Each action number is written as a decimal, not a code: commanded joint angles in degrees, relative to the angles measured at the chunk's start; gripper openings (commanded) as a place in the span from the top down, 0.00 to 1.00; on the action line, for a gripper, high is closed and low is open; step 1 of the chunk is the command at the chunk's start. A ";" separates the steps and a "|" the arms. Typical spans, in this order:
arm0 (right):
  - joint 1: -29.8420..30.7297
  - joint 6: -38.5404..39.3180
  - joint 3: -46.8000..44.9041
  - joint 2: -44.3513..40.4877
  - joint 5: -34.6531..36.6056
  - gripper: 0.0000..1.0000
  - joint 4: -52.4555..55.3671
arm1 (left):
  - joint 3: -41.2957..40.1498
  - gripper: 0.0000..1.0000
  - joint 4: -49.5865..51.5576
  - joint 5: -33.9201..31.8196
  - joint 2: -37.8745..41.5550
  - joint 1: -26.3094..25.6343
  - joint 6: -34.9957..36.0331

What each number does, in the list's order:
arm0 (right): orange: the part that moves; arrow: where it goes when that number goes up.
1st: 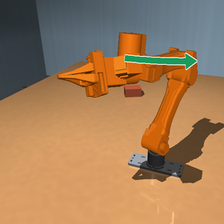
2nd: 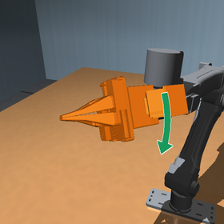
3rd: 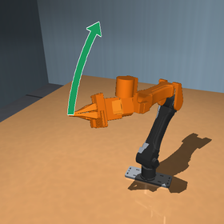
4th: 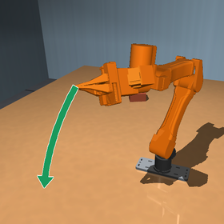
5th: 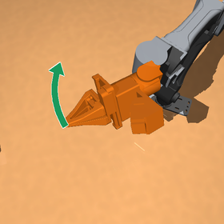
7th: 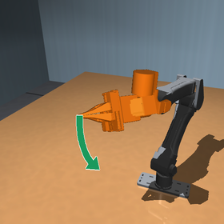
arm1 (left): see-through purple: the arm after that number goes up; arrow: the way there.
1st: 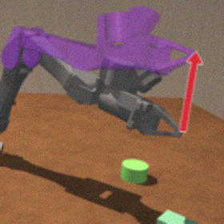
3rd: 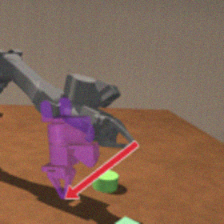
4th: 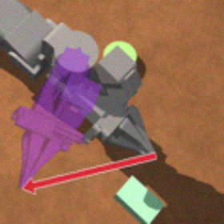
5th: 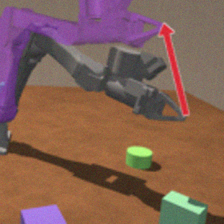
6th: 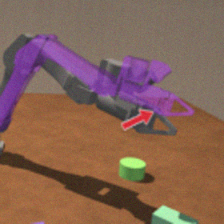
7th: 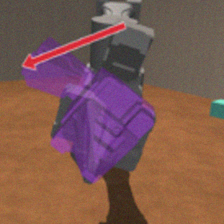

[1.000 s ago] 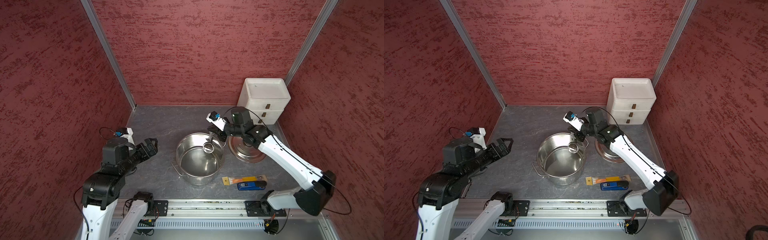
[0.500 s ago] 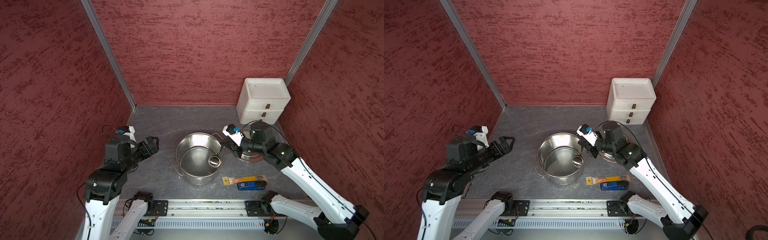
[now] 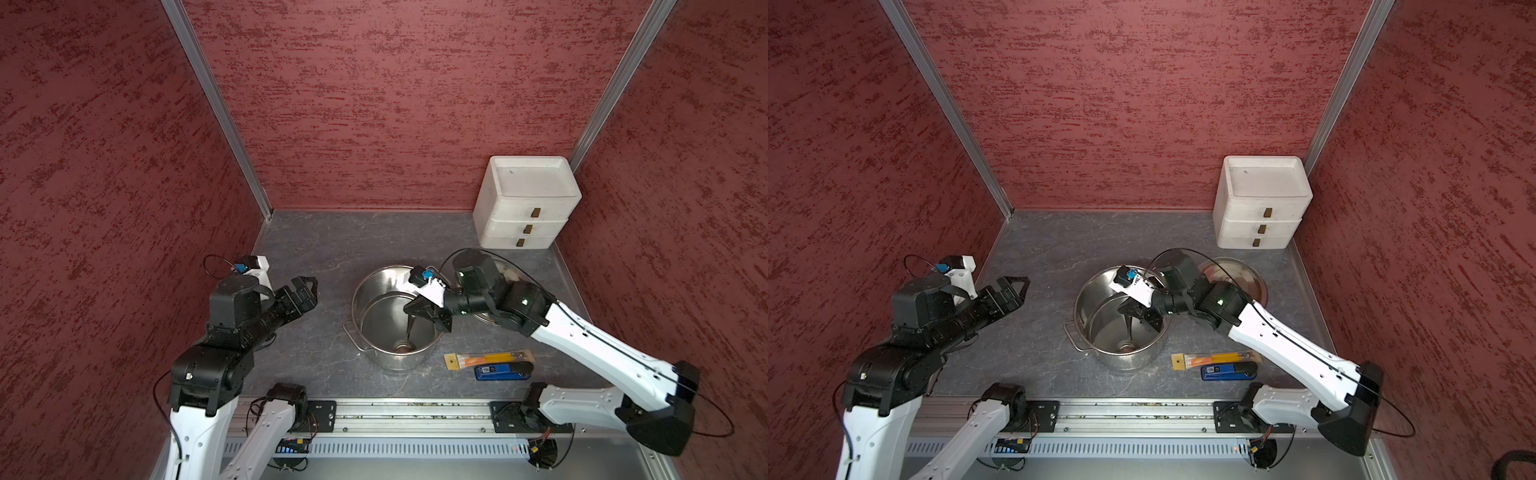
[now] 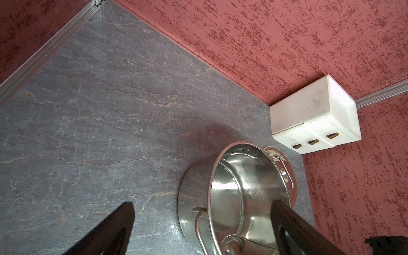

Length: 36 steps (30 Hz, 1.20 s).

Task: Stir the soup with a spoon
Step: Stir the soup in the pan with a stick.

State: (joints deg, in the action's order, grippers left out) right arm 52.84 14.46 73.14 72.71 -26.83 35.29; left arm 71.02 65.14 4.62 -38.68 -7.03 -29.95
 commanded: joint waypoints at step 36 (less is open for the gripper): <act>-10.48 11.46 5.95 8.15 18.54 1.00 -0.67 | 2.05 0.00 2.41 -1.84 1.47 0.24 1.02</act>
State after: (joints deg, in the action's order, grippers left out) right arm 42.89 25.76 81.89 85.06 -10.90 32.51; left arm 73.08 68.55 2.87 -37.08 -7.03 -30.04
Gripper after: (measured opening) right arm 0.059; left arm 0.998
